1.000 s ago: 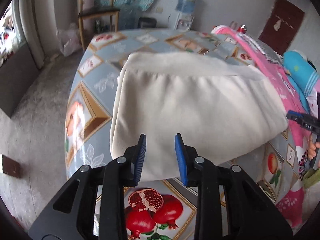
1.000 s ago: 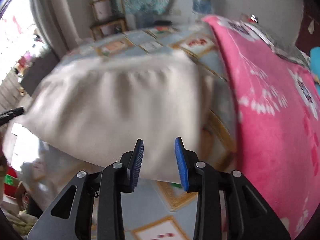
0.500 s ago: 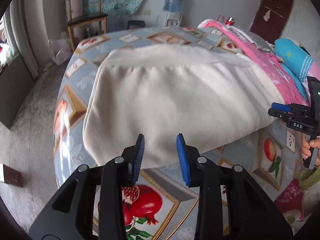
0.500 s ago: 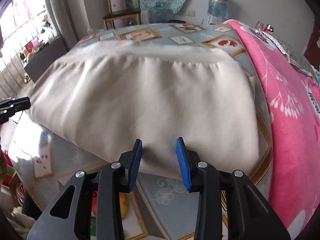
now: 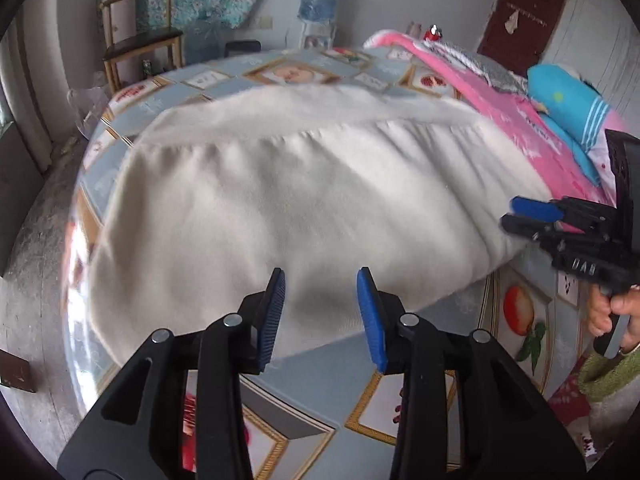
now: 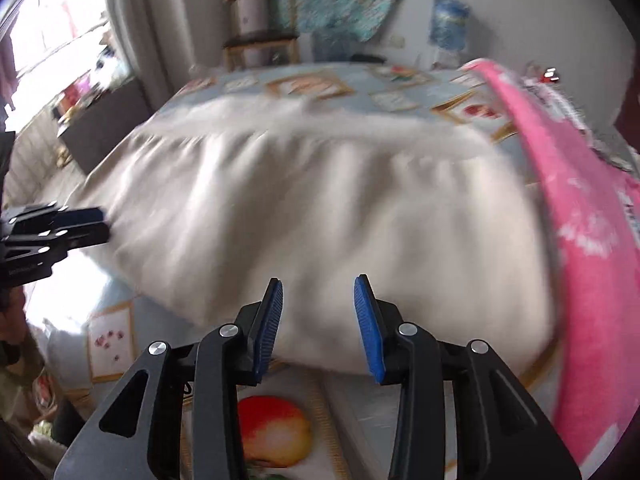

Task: Fold large clothes
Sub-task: 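Lay the folded jacket down with both tools and smooth its edge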

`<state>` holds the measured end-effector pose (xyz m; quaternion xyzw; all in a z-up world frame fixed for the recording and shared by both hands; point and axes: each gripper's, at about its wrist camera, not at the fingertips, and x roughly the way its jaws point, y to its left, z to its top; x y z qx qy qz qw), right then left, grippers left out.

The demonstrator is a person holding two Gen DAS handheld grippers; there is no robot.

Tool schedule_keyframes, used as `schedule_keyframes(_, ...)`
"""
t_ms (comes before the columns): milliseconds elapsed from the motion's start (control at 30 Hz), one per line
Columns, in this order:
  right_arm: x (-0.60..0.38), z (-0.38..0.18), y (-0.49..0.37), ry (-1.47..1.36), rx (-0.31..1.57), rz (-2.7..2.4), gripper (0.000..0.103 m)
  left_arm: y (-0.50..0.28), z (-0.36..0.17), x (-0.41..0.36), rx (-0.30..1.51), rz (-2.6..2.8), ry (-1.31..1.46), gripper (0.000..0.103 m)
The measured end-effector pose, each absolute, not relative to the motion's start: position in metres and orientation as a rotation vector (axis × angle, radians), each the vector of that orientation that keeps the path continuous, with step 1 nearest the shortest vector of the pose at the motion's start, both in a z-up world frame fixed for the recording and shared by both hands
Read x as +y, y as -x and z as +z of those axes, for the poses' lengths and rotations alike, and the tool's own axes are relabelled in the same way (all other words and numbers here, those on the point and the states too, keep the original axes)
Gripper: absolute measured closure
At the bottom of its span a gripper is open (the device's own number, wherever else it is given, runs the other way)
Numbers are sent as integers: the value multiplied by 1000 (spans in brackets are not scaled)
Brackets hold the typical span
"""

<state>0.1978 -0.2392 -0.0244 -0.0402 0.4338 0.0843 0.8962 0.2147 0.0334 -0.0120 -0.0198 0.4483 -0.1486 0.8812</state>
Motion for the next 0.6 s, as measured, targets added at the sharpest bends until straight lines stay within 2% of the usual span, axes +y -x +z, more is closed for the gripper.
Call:
schedule_keyframes(100, -285, -27, -209, 30, 903, 14, 67, -223, -18, 55, 966, -212, 72, 66)
schedule_keyframes(200, -318, -54, -210, -31, 942, -30, 67, -225, -32, 73, 983, -218, 145, 64)
schedule_keyframes(300, -317, -39, -211, -48, 954, -33, 67, -223, -25, 75, 985, -209, 140, 65)
schedule_keyframes(400, -312, -22, -220, -94, 907, -6, 63, -229, -17, 74, 968, -192, 135, 65)
schedule_keyframes(533, -280, -7, -256, -145, 878, 107, 48, -260, -13, 70, 976, -150, 152, 65)
schedule_keyframes(600, -258, -4, -280, -119, 881, 142, 47, -280, -10, 65, 962, -135, 148, 65)
